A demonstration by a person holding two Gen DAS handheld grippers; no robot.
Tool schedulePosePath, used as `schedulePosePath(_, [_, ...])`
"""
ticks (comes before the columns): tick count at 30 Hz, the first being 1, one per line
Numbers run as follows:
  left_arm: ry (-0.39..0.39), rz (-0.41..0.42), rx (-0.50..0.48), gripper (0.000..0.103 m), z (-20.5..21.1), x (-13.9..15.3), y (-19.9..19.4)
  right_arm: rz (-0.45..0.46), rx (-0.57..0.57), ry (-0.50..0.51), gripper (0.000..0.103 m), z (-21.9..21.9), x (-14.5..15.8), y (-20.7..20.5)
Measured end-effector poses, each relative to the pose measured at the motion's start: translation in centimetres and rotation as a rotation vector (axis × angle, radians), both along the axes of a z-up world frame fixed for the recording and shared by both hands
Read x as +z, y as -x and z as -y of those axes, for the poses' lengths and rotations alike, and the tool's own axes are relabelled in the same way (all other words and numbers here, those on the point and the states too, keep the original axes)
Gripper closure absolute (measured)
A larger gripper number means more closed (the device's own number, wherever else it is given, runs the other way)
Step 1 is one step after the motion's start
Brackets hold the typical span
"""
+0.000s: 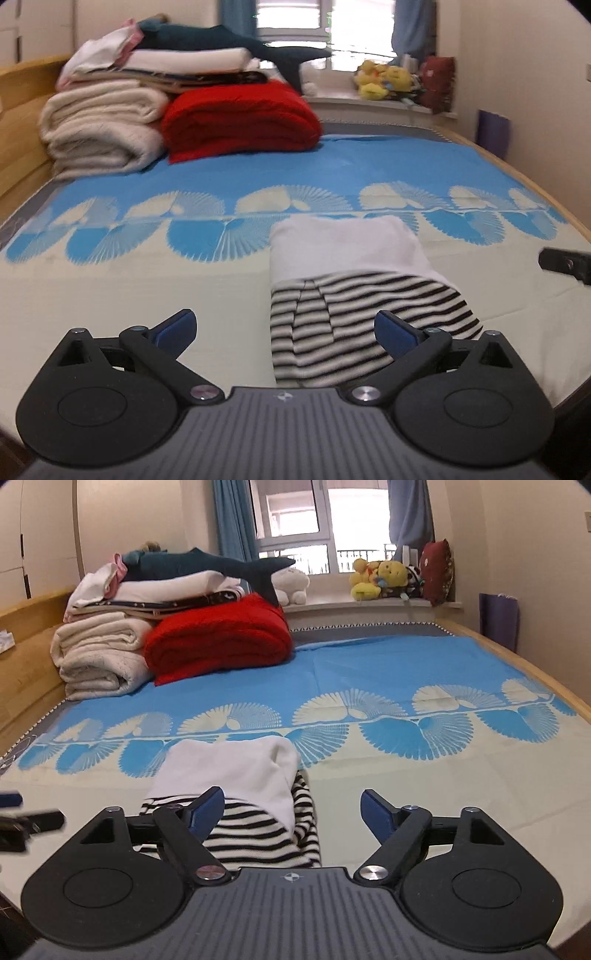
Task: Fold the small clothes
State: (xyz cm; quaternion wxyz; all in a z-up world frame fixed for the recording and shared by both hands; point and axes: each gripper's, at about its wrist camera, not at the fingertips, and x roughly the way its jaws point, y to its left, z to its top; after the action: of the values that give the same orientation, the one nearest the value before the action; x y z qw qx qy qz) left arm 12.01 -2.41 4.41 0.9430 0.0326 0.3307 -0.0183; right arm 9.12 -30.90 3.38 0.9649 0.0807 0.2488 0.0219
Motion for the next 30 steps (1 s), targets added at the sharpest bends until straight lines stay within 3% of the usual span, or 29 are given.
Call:
schedulePosePath(3, [0.104,-0.038,0.04,0.001,0.5,-1.3,1.7,-0.02,-0.008,-0.015,0.018,-0.7,-0.5,1.6])
schedulePosePath(6, [0.075,-0.085,0.071,0.001,1.6,-2.1,1.8,-0.072,-0.009,-0.037,0.018,-1.4,-1.3,2.0])
schedulePosePath(14, [0.074,-0.092,0.052,0.001,2.5,-2.9,1.8,-0.092,0.057,0.087,0.018,-4.9,-2.3,1.6])
schedulePosePath(30, [0.068,-0.092,0.043,0.001,2.6,-3.2,1.8,-0.132,0.088,0.089,0.019,-6.8,-3.1,0.7])
